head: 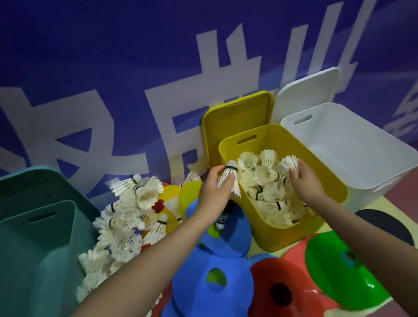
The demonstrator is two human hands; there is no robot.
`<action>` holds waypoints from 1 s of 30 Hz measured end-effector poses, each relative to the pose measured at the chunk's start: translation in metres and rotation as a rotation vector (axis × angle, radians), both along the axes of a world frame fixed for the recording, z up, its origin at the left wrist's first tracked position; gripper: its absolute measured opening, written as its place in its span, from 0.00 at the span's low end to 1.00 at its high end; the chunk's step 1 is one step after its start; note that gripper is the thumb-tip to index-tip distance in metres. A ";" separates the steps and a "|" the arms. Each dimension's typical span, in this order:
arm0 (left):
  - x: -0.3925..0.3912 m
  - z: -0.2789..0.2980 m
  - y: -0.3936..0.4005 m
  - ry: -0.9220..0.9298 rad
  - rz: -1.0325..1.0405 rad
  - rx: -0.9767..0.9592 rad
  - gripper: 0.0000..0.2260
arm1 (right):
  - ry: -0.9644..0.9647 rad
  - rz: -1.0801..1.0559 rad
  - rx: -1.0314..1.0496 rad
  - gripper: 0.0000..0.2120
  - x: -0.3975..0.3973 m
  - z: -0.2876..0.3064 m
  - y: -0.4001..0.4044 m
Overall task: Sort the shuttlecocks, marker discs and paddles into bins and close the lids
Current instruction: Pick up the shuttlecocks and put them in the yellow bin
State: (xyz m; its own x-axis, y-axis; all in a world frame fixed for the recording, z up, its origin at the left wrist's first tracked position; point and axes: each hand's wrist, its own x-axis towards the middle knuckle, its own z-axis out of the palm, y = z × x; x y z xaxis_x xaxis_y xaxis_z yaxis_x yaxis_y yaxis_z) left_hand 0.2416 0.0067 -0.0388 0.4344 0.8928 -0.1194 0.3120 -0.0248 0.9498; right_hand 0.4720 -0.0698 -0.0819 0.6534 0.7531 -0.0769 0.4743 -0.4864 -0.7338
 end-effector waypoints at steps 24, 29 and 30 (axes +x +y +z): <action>0.095 -0.025 0.032 0.399 -0.247 0.403 0.13 | 0.000 0.273 -0.270 0.24 0.051 -0.011 -0.010; 0.020 -0.003 0.017 0.218 -0.127 0.352 0.10 | -0.517 0.422 -0.525 0.30 0.030 0.001 -0.013; 0.001 0.001 0.010 0.181 -0.105 0.345 0.10 | -0.558 0.388 -0.452 0.30 0.020 0.005 -0.013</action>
